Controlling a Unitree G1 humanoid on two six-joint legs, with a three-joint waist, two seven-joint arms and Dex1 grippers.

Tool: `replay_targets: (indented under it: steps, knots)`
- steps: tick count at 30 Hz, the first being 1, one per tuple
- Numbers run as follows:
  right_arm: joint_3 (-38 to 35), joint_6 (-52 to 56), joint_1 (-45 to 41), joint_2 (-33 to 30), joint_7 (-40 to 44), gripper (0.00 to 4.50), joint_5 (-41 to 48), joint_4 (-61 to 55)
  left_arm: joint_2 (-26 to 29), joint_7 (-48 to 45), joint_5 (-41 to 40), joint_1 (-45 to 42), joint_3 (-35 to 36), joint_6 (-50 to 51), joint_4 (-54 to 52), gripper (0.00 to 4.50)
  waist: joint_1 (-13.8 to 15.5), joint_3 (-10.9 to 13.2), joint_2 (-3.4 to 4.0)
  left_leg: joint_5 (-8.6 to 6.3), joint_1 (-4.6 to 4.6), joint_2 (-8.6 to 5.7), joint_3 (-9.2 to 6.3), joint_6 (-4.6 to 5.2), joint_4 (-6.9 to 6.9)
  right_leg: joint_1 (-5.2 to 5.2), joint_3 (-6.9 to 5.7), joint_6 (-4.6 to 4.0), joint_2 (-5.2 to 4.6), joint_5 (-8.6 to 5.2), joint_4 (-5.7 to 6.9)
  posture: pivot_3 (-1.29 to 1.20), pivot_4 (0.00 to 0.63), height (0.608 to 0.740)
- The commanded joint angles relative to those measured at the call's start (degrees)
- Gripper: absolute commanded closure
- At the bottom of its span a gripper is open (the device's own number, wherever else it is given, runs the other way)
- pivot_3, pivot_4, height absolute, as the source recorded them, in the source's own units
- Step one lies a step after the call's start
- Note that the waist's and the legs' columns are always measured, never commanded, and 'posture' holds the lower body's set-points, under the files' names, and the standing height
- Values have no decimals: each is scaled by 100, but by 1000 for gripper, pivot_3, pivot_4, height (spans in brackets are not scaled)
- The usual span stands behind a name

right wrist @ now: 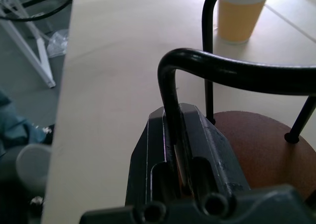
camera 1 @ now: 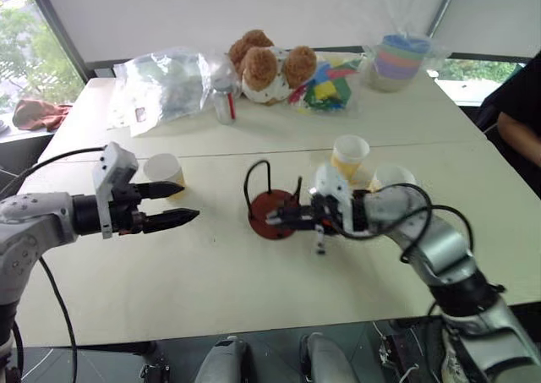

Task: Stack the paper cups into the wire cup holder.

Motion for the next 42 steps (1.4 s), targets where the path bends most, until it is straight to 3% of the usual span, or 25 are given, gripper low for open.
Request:
replay_targets:
  steps: [1,8,20,23,28,30,39,42]
  knots:
    - [-253,-279,141,-224,432,4390,267,-216,-99,-41,-112,-238,-166,26,-58,602,12,0,0,1,4,1,0,-2,2,2,0,0,1,0,6,0,150,740]
    - [-271,-257,23,-80,583,4390,416,262,-10,-279,58,-390,-536,-28,77,602,34,2,-4,3,4,2,-1,-2,15,6,-1,0,2,0,16,0,150,740]
    - [77,-1439,-189,202,930,4390,-341,1431,-78,-269,180,-555,-619,-97,170,602,41,3,-5,3,1,0,-1,-2,17,7,-3,0,8,0,10,0,150,740]
    - [41,-1373,-151,230,968,3401,-280,1468,-70,-283,402,-473,-704,-298,189,602,42,3,-5,3,1,0,-1,-2,18,7,-3,0,8,0,10,0,150,740]
    - [-64,-1365,-42,148,821,751,-367,1367,-173,-307,464,-505,-745,-327,244,602,47,3,-5,3,1,0,-2,-2,18,7,-3,0,7,0,10,0,150,740]
    - [-140,-1201,85,84,720,28,-307,1231,-226,-299,499,-575,-779,-343,300,602,55,3,-5,3,1,0,-2,-2,18,7,-3,0,3,0,10,0,150,740]
    - [-916,-54,1268,-508,-29,28,67,-30,-291,-370,618,-687,-901,-440,500,602,65,3,-6,2,0,0,-2,-2,18,7,-1,0,-2,0,10,0,150,740]
    - [-1594,703,1876,-935,-354,28,350,-671,-305,-447,650,-732,-938,-472,553,602,88,3,-6,2,-1,1,-4,-2,18,7,3,-1,-3,0,9,0,150,740]
